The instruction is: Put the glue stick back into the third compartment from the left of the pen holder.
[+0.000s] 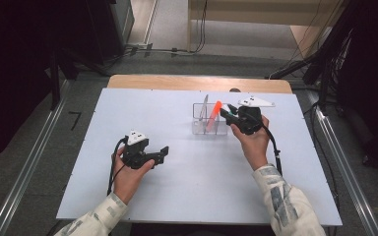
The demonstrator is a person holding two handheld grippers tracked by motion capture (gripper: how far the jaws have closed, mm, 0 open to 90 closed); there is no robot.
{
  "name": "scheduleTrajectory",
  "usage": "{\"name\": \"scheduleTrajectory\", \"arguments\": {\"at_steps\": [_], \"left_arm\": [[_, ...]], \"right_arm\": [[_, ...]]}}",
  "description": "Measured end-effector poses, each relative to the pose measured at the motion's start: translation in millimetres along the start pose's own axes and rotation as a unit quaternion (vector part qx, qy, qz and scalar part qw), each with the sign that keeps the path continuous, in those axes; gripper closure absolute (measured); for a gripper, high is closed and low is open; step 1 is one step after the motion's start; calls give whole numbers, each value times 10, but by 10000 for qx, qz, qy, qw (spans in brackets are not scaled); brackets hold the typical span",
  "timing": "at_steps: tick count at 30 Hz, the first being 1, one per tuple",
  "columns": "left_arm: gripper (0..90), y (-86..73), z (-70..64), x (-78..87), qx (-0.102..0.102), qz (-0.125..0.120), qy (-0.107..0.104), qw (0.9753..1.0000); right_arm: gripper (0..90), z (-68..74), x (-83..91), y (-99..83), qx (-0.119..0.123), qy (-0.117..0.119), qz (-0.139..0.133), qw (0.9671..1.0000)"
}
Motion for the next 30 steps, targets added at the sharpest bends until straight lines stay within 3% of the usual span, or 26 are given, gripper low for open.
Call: {"name": "scheduleTrajectory", "arguments": {"at_steps": [17, 30], "left_arm": [[174, -1, -1, -2, 9, 4, -14, 10000], [174, -1, 4, 1, 5, 9, -11, 10000]], "right_arm": [[634, -118, -269, 199, -227, -170, -68, 9996], [633, -150, -408, 260, -246, -252, -78, 9993]]}}
Point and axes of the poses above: each handheld gripper's, and its own axes: x roughly backward along the jaws, y roughly out of its top, z roughly to its left, the point moved 8 cm from there along -x, roughly forward along the jaws, and after that the axes turned 8 degrees about -z, right-handed, at the moved point
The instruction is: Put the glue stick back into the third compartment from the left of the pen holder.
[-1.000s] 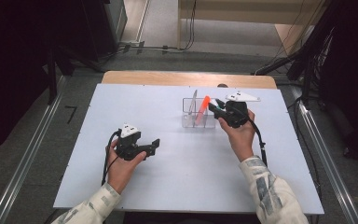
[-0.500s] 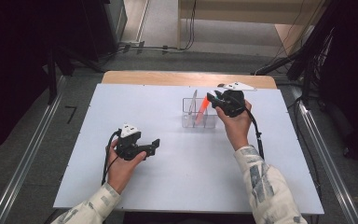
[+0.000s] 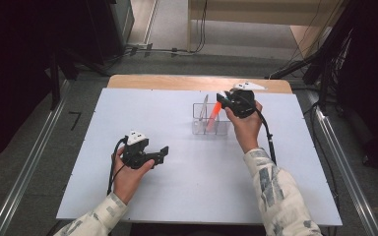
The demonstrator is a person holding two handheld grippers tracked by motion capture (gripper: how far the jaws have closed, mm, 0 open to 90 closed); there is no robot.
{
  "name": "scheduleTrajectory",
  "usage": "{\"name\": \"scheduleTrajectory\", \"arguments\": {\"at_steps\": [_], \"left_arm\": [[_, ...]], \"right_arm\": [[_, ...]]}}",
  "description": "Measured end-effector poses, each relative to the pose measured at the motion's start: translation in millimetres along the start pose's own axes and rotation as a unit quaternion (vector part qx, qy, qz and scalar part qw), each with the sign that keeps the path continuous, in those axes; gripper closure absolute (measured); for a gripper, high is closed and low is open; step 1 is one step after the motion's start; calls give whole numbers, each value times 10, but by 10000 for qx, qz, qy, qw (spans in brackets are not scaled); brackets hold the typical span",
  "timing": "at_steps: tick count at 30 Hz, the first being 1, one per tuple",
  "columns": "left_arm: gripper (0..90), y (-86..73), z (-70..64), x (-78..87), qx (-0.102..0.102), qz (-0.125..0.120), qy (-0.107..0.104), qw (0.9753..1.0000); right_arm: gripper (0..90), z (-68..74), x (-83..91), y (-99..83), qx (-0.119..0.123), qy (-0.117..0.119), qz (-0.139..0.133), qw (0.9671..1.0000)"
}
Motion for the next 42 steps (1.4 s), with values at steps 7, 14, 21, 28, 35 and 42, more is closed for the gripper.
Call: {"name": "scheduleTrajectory", "arguments": {"at_steps": [7, 14, 21, 28, 35, 42], "left_arm": [[174, 4, 1, 3, 10, -19, 6, 10000], [174, 3, 1, 1, 8, -17, 0, 10000], [173, 3, 1, 2, 6, -15, 0, 10000], [174, 4, 2, 3, 8, -20, 1, 10000], [174, 4, 1, 2, 4, -19, 0, 10000], [174, 3, 2, 3, 3, -17, -2, 10000]], "right_arm": [[632, -18, -28, 52, -101, -13, -30, 9999], [631, -34, -40, 49, -130, -44, -20, 9999], [630, -48, -43, 58, -241, -20, -44, 9997], [629, -59, -54, 62, -281, -48, -63, 9996], [629, -68, -54, 68, -343, -57, -68, 9994], [627, -69, -60, 71, -377, -75, -94, 9992]]}}
Point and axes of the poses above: each handheld gripper's, and its own axes: x roughly backward along the jaws, y roughly out of its top, z roughly to its left, the point moved 8 cm from there along -x, roughly forward along the jaws, and after that the axes turned 8 degrees about -z, right-handed, at the moved point
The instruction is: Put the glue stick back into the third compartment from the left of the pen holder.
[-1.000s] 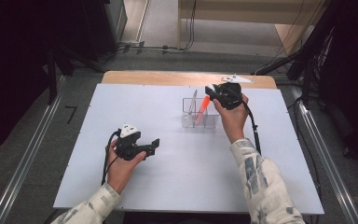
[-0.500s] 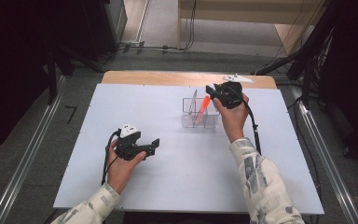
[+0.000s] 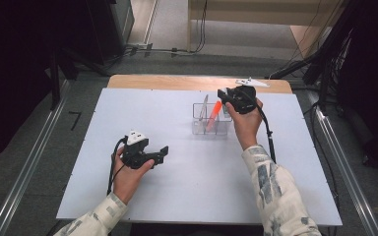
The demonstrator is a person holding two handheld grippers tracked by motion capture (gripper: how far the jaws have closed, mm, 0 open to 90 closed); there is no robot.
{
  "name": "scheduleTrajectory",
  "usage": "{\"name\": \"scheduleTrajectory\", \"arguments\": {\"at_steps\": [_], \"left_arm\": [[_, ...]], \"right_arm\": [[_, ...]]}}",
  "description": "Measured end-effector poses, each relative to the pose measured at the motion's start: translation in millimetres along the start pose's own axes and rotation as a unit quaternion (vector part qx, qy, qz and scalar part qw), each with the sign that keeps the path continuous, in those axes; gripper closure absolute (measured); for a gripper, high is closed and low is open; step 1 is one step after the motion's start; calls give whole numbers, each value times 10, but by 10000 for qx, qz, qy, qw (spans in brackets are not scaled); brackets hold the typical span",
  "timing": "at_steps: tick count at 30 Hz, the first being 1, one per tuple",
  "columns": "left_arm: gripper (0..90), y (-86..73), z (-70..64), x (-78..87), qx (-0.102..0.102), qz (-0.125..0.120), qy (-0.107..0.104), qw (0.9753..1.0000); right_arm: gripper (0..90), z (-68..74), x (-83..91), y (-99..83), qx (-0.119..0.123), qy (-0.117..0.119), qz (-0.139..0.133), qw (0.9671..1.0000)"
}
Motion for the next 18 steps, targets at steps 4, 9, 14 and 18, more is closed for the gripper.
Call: {"name": "scheduleTrajectory", "arguments": {"at_steps": [4, 9, 14, 18], "left_arm": [[174, 0, 0, -1, 3, -1, 3, 10000], [174, 1, 0, 2, 5, -6, 4, 10000], [174, 0, -1, 3, -6, 3, 1, 10000], [174, 1, 0, 2, -4, -4, 10, 10000]], "right_arm": [[627, -18, 7, -1, -10, -23, 9, 10000], [625, -7, 32, -17, -27, 42, 23, 10000], [587, -23, 65, -43, -43, 85, -25, 10000], [577, -65, 80, -65, -45, 49, 4, 10000]]}}
Point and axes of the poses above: each handheld gripper's, and its own axes: x roughly backward along the jaws, y roughly out of its top, z roughly to its left, the point moved 8 cm from there along -x, roughly forward along the jaws, and after that the axes turned 8 degrees about -z, right-handed, at the moved point
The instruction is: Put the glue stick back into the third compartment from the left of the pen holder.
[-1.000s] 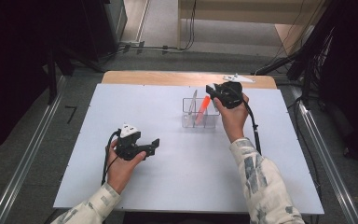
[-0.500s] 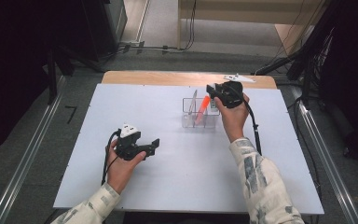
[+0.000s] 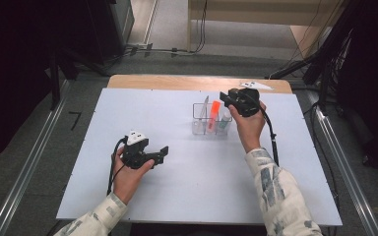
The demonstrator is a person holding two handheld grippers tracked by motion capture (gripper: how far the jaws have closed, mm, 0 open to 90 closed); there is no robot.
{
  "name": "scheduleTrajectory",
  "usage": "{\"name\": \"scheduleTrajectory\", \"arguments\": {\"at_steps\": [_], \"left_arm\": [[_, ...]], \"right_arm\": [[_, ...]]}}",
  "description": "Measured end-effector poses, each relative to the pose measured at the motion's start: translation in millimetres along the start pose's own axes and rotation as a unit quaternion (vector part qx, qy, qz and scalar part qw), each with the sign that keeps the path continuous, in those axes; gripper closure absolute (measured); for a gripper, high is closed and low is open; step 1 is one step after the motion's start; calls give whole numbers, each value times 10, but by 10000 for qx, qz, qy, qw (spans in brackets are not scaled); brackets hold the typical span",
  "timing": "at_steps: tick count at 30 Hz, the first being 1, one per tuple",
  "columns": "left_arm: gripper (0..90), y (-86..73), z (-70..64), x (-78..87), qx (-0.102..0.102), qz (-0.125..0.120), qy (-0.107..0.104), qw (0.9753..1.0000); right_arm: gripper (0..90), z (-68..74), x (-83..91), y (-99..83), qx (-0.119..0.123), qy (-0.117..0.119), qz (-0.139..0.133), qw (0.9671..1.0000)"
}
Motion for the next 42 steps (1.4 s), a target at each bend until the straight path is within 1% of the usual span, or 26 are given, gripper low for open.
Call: {"name": "scheduleTrajectory", "arguments": {"at_steps": [6, 12, 18, 22, 28, 33, 42], "left_arm": [[173, 2, 14, 0, -10, -10, 44, 10000], [173, 7, 35, 6, 1, -28, 83, 10000], [173, 10, 65, 9, 16, -39, 117, 9999], [173, 16, 84, 13, 47, -74, 167, 9998], [172, 11, 96, 8, 36, -54, 192, 9998], [172, 16, 117, 14, 33, -65, 235, 9997], [170, 20, 138, 18, 47, -92, 272, 9996]], "right_arm": [[514, -48, 5, -55, -71, -47, 54, 9999], [467, -89, 24, -102, -50, -71, 113, 9999], [418, -153, 82, -153, -78, -123, 92, 9999], [400, -198, 153, -211, -104, -142, 69, 9998], [363, -231, 286, -287, -127, -79, 40, 9999], [325, -247, 382, -372, -50, -71, 120, 9999], [283, -268, 553, -545, 74, -38, 248, 9997]]}}
Point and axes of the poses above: each handheld gripper's, and its own axes: x roughly backward along the jaws, y roughly out of its top, z roughly to its left, the point moved 8 cm from there along -x, roughly forward along the jaws, and after that the axes turned 8 degrees about -z, right-handed, at the moved point
